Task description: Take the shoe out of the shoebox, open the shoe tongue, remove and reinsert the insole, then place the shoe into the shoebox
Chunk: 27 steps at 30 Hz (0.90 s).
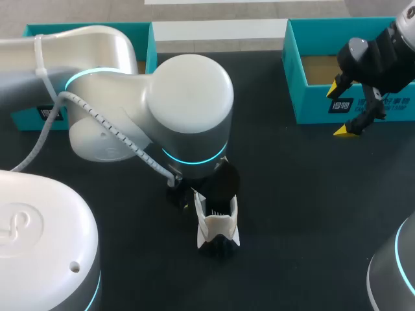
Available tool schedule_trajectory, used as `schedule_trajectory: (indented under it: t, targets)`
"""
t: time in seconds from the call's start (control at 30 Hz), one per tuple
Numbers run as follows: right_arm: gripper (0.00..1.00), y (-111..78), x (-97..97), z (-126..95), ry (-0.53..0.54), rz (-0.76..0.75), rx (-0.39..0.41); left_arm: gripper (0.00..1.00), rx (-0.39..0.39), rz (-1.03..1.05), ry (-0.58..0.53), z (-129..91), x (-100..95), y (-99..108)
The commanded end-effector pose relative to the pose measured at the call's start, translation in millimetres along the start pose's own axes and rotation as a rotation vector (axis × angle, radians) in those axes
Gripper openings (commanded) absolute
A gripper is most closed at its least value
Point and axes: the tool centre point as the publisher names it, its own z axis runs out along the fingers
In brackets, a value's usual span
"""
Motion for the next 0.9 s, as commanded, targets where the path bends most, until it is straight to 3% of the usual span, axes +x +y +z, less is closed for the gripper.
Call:
schedule_trajectory:
  t: [0.03,0.2,0.4,0.63,0.9]
  targets:
    - [1.00,1.4,-2.1,1,0.004,0.001,0.004,1.00,0.039,-0.385,0.017,-8,4.9,-7]
    - [1.00,1.4,-2.1,1,0.004,0.001,0.004,1.00,0.097,-0.492,0.001,-2,16.0,-21]
    - [1.00,1.4,-2.1,1,0.004,0.001,0.004,1.00,0.095,-0.611,-0.048,-1,29.4,-38]
    - [1.00,1.4,-2.1,1,0.004,0.001,0.004,1.00,0.147,-0.652,-0.026,13,36.9,-55]
    - [1.00,1.4,-2.1,1,0.004,0.001,0.004,1.00,0.131,-0.673,0.006,35,39.8,-69]
